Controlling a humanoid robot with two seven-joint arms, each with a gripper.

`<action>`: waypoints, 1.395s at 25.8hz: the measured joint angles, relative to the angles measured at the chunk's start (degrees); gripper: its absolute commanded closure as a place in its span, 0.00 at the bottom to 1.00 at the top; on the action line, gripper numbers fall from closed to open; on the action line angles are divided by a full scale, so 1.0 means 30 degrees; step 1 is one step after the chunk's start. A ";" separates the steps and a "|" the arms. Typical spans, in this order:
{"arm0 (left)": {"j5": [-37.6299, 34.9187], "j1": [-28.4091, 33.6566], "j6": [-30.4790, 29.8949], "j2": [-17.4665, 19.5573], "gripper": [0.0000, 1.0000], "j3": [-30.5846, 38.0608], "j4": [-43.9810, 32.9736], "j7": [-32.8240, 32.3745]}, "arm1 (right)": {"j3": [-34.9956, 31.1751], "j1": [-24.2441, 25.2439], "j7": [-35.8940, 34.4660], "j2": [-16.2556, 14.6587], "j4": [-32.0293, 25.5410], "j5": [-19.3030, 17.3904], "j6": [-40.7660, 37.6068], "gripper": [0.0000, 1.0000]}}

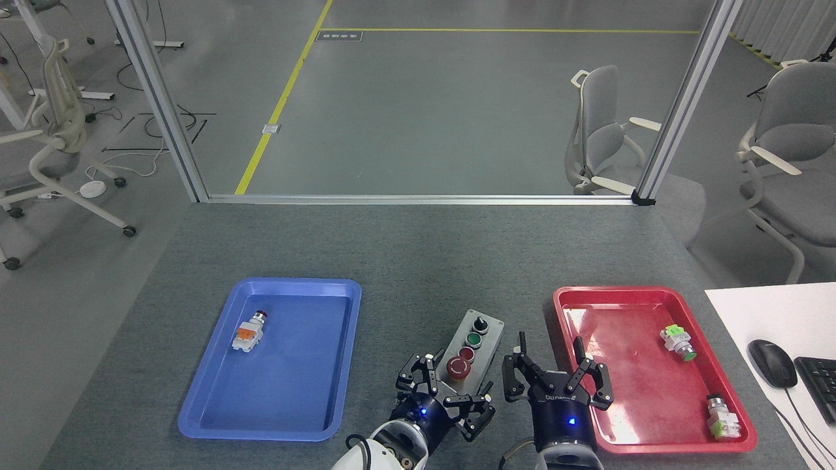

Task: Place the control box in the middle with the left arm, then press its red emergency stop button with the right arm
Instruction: 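Release the control box and withdraw the left gripper toward the table edge, then move the right gripper over the box and press the red button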

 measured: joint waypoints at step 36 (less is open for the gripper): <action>0.1562 0.6577 -0.7447 0.6757 0.01 1.8533 -1.0386 0.0219 | 0.1982 -0.0435 0.1594 0.1026 0.1470 0.0118 -0.2466 1.00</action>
